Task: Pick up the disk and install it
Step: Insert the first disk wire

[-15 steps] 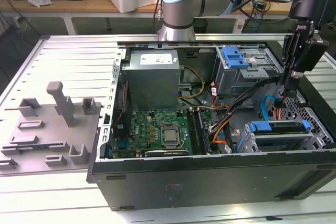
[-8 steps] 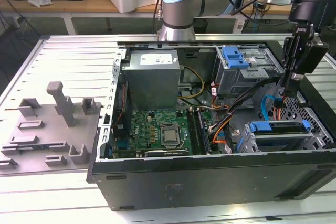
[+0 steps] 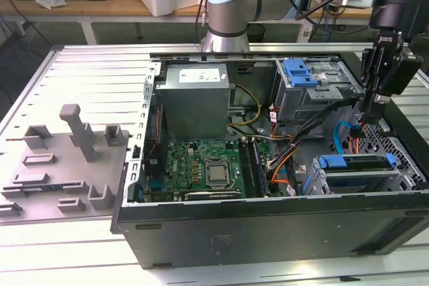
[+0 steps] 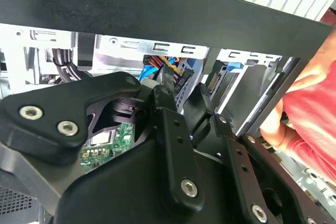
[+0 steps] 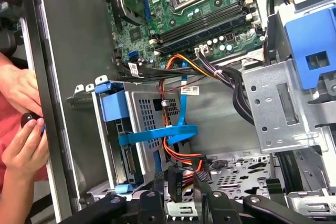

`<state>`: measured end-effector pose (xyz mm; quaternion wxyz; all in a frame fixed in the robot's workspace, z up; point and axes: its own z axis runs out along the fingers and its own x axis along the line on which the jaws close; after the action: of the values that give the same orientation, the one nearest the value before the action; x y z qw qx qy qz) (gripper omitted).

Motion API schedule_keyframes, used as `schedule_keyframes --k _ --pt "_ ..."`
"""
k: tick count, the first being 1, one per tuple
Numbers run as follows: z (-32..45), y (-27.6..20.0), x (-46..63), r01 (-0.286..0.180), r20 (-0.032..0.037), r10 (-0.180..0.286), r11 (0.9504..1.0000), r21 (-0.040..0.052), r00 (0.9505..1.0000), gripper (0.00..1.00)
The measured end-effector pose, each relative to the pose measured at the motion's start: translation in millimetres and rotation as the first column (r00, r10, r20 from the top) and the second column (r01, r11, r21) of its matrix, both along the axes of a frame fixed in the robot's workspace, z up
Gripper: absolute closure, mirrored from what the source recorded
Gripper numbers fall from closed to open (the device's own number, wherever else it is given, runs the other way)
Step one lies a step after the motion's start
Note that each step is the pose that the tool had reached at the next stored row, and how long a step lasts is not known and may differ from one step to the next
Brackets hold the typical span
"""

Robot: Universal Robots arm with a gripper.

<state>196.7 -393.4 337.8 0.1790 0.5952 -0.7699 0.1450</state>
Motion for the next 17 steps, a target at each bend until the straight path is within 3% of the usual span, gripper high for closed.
schedule_keyframes --k 8,17 --pt "-2.0 -0.1 -0.7 0.0 -0.0001 0.0 1.0 -0.0008 1.0 0.64" --pt "-2.5 -3.3 -1.2 0.0 -0.0005 0.0 1.0 -0.0016 1.0 0.64"
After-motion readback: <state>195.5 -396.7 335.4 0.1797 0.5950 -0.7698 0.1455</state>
